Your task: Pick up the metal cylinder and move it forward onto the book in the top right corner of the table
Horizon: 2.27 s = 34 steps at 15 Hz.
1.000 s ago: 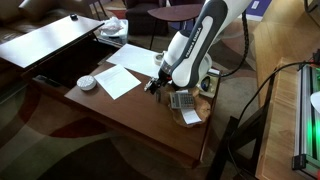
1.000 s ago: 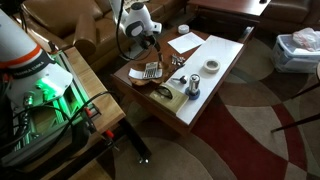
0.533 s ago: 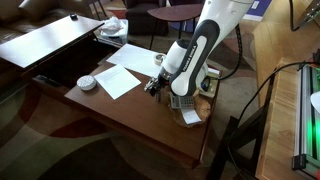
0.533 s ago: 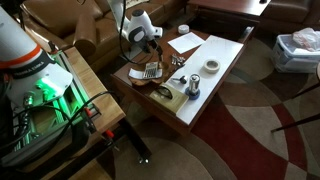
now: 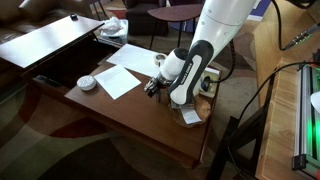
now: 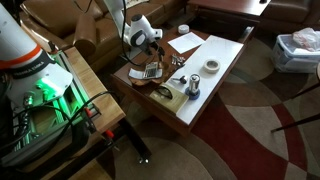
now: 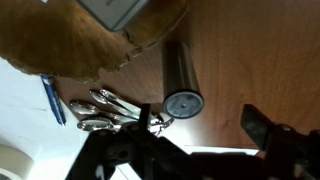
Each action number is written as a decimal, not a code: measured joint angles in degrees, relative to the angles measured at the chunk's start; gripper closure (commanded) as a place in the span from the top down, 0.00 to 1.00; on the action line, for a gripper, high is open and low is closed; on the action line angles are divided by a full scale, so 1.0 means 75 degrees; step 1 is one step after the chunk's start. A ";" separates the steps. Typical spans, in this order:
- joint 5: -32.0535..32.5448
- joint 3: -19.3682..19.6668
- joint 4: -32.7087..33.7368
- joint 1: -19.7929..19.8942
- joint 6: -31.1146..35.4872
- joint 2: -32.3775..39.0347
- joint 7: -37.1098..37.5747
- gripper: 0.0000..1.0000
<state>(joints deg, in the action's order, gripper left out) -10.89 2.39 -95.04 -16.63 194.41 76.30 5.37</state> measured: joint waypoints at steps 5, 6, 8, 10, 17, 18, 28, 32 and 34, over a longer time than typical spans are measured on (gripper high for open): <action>-0.0292 0.0491 0.0239 -0.0514 -0.0037 0.0244 0.0084 0.69; -0.0316 0.0552 0.0253 -0.0576 -0.0055 0.0255 0.0106 0.64; -0.0349 0.0663 0.0269 -0.0683 -0.0174 0.0258 0.0152 0.65; -0.0360 0.0750 0.0279 -0.0766 -0.0342 0.0258 0.0190 0.60; -0.0361 0.0966 0.0291 -0.0942 -0.0823 0.0240 0.0359 0.24; -0.0361 0.0965 0.0291 -0.0944 -0.0859 0.0229 0.0365 0.16; 0.0178 -0.0266 -0.0742 0.0592 -0.1276 -0.1667 0.0074 0.12; 0.0121 0.0190 -0.1975 0.1025 -0.1600 -0.3211 0.0186 0.12; 0.0108 0.0679 -0.2579 0.1011 -0.1871 -0.3816 0.0334 0.37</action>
<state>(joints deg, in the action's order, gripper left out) -10.08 7.48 -114.38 -9.05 180.38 47.68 7.88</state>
